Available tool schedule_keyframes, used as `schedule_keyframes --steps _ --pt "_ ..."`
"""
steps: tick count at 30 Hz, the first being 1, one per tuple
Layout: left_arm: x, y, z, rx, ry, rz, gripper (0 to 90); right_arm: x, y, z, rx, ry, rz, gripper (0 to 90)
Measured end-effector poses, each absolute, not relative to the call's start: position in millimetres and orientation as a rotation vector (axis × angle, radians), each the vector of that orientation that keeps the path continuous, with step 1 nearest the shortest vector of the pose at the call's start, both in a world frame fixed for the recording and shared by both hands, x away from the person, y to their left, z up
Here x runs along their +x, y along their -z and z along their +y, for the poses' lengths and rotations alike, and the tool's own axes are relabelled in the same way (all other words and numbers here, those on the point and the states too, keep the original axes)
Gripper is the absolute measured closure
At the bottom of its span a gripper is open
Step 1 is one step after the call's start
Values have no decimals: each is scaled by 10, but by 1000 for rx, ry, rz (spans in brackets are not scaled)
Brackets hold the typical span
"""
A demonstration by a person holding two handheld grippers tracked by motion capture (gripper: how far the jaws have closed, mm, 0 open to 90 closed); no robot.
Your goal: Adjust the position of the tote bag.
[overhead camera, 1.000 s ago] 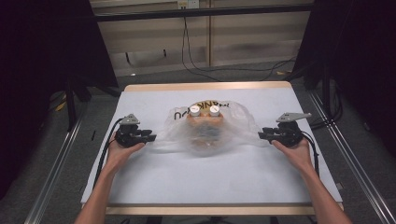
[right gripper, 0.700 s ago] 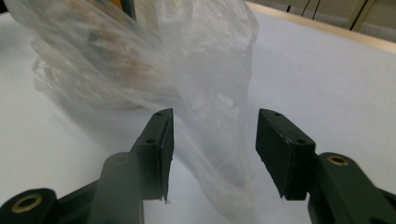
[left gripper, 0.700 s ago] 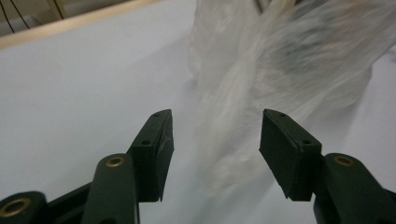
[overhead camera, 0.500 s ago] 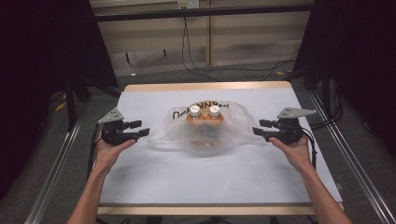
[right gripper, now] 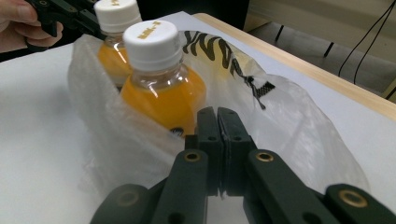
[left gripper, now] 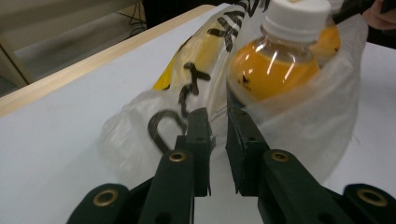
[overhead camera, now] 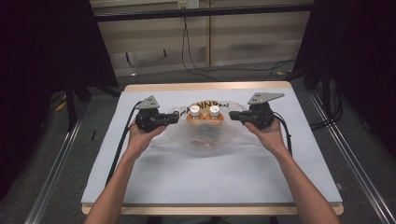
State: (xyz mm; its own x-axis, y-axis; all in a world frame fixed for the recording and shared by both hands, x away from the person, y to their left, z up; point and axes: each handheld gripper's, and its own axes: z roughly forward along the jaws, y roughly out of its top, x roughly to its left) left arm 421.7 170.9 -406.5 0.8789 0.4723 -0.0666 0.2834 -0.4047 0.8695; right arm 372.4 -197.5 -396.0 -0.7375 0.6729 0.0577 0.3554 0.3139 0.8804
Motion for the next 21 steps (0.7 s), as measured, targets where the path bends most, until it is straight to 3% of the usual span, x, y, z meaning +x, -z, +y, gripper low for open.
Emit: schedule_keyframes --steps 8,21 --pt "4333 4269 1476 2086 -155 541 835 3935 4146 -1787 950 -1323 2339 900" --pt "4363 4676 1345 2303 -213 537 827 4092 4635 -1657 991 -1118 2498 900"
